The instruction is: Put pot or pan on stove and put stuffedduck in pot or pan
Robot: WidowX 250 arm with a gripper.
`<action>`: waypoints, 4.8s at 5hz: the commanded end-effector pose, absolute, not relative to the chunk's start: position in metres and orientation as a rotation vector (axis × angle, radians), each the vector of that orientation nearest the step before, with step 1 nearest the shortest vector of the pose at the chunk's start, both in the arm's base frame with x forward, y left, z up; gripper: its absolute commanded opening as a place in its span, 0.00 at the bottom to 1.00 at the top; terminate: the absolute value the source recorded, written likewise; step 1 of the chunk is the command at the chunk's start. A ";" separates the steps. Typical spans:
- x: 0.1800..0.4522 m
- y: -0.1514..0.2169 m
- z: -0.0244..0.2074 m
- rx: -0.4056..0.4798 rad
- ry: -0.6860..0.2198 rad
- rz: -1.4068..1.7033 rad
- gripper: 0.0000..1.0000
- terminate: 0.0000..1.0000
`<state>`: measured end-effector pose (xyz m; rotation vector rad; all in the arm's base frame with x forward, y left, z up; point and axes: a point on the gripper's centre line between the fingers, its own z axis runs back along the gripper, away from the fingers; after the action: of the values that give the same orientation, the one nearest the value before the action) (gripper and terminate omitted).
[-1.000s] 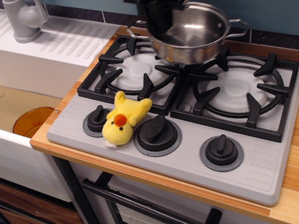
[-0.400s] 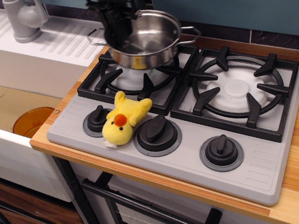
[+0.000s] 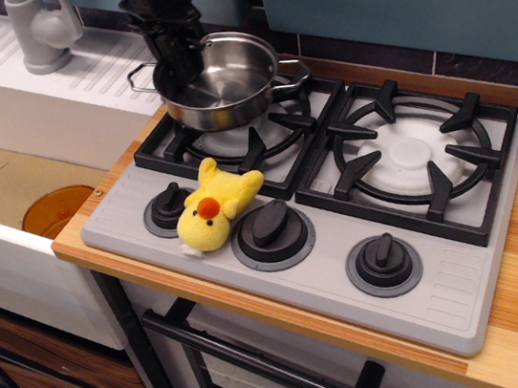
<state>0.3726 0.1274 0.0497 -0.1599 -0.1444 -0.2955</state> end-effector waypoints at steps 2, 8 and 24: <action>0.374 0.128 0.077 -0.119 -0.191 -0.308 1.00 0.00; 0.372 0.107 0.140 -0.098 -0.116 -0.291 1.00 0.00; 0.284 0.036 0.043 -0.040 -0.384 -0.219 1.00 0.00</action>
<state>0.2724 0.0355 0.0340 -0.0591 -0.3482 -0.2126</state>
